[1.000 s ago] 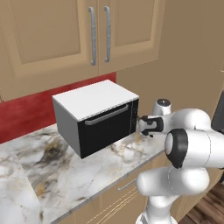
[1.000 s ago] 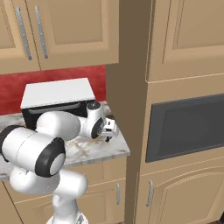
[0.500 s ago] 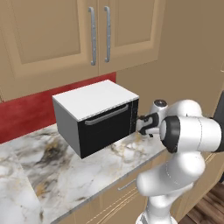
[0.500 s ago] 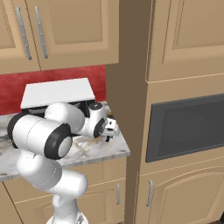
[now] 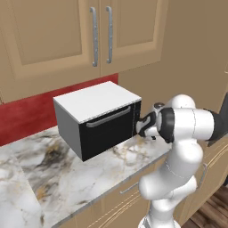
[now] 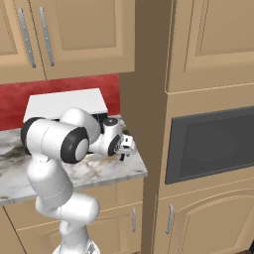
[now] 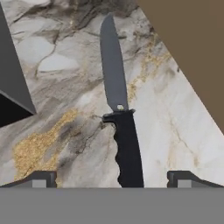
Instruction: Retrieve the butter from the fridge and place it on a plate on the dining table. Then retrieve the butter knife by the fridge and place it near the plate.
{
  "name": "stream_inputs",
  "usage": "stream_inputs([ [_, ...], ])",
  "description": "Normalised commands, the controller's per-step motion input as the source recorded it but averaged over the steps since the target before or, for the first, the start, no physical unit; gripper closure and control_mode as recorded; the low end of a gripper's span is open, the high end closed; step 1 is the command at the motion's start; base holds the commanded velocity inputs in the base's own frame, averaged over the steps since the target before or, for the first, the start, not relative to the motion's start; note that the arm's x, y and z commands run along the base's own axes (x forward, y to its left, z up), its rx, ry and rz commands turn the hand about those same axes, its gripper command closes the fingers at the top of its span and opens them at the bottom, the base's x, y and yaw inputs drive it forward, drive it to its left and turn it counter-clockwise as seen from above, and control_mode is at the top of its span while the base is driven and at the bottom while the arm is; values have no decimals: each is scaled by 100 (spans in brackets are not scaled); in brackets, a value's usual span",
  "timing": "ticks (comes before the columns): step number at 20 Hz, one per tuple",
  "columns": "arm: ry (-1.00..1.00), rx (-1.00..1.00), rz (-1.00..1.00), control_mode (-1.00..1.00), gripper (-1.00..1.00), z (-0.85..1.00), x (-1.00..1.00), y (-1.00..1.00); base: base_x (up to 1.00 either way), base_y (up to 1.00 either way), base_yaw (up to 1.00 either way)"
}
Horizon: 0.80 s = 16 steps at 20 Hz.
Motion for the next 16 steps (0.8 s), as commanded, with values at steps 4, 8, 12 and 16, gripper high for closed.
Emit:
stream_inputs([
  [4, 0, 0, 0, -100, -100, -25, 15, -2, 0, 0, 0],
  [8, 0, 0, 0, -100, -100, -21, 4, 0, 0, 0, 0],
  [12, 0, 0, 0, -100, -100, -21, 4, 0, 0, 0, 0],
  [16, 0, 0, 0, -100, 100, -22, 8, 0, 0, 0, 0],
])
